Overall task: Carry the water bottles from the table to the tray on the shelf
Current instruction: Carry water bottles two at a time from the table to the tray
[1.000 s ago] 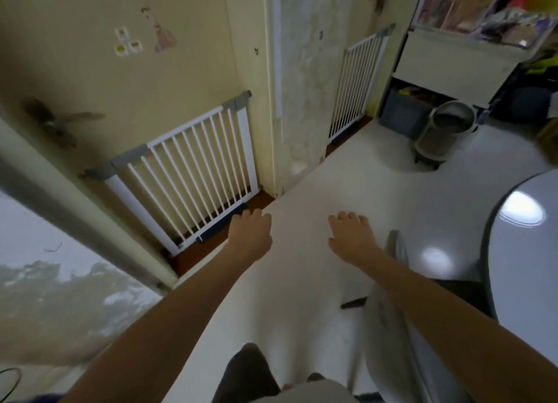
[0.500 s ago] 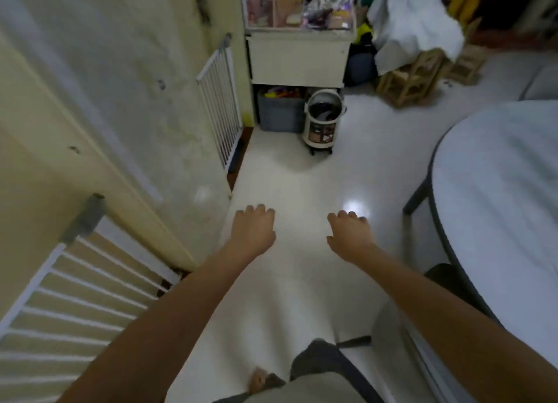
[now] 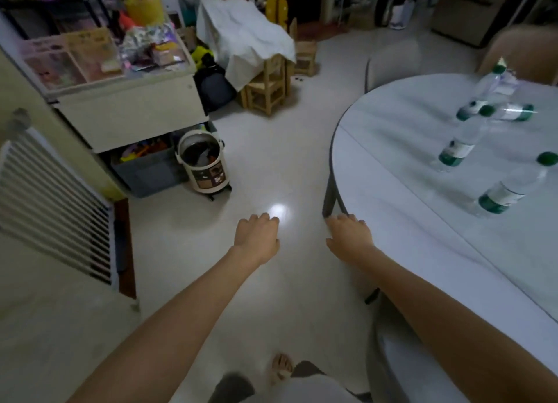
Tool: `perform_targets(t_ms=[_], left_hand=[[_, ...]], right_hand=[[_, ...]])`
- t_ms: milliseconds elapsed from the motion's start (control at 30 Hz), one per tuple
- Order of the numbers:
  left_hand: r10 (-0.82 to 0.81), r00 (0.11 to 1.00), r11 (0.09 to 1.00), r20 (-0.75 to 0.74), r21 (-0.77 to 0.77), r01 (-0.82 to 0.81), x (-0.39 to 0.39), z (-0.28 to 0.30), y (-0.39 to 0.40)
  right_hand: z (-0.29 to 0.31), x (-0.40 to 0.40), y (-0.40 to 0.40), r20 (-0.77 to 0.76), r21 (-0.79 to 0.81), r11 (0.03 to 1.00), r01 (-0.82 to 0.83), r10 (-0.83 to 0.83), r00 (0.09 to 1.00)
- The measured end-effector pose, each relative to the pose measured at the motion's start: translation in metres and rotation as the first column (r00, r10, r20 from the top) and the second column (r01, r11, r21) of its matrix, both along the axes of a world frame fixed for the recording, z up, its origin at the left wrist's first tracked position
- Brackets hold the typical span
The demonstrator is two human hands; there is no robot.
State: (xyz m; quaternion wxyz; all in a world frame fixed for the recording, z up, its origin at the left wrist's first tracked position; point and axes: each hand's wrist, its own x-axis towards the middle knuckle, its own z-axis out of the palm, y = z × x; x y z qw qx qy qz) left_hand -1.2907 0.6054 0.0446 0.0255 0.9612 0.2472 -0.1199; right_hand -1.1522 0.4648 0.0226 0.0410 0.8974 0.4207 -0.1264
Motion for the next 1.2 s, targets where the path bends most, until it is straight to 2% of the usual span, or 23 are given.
perform_targets(t_ms=[200,267,467,567,667,733,833,900,1033,1200], left_hand=[[-0.21,0.975,0.978,-0.069,-0.021,0.209,0.117,-0.004,0.041],[-0.329,0.942,0.944,-0.065,-0.042,0.327,0.17,-0.009,0.043],[-0.612,0.79,0.789,-0.042,-0.106,0.605,0.313,-0.014,0.028],[-0.718,0.694,0.696,-0.052,-0.097,0.712,0.374,-0.013,0.019],[-0.731,0.682,0.674,0.013,-0.139,0.725,0.43,-0.012,0.01],[-0.688,0.72,0.691,0.094,-0.217,0.689,0.458,-0.015,0.003],[-0.563,0.799,0.704,0.212,-0.383,0.598,0.497,-0.026,-0.014],[-0.49,0.828,0.664,0.273,-0.499,0.557,0.523,-0.041,-0.025],[-0.314,0.884,0.574,0.345,-0.673,0.467,0.56,-0.072,-0.046],[-0.187,0.918,0.442,0.348,-0.805,0.396,0.588,-0.1,-0.074]], right_hand=[[0.001,0.077,0.003,-0.012,-0.018,0.974,0.224,-0.224,0.975],[0.0,0.107,-0.007,-0.009,-0.02,0.943,0.332,-0.332,0.943],[0.004,0.182,-0.04,-0.009,-0.048,0.745,0.665,-0.666,0.746],[0.008,0.21,-0.057,-0.006,-0.03,0.637,0.771,-0.771,0.637],[0.009,0.237,-0.077,-0.064,0.098,0.469,0.877,-0.877,0.476],[0.001,0.251,-0.093,-0.132,0.226,0.3,0.927,-0.933,0.334],[-0.019,0.272,-0.111,-0.381,0.382,-0.093,0.92,-0.922,0.065],[-0.036,0.287,-0.118,-0.54,0.431,-0.311,0.847,-0.841,-0.033],[-0.061,0.319,-0.13,-0.748,0.409,-0.56,0.72,-0.658,-0.088],[-0.082,0.348,-0.137,-0.827,0.409,-0.656,0.635,-0.56,-0.045]])
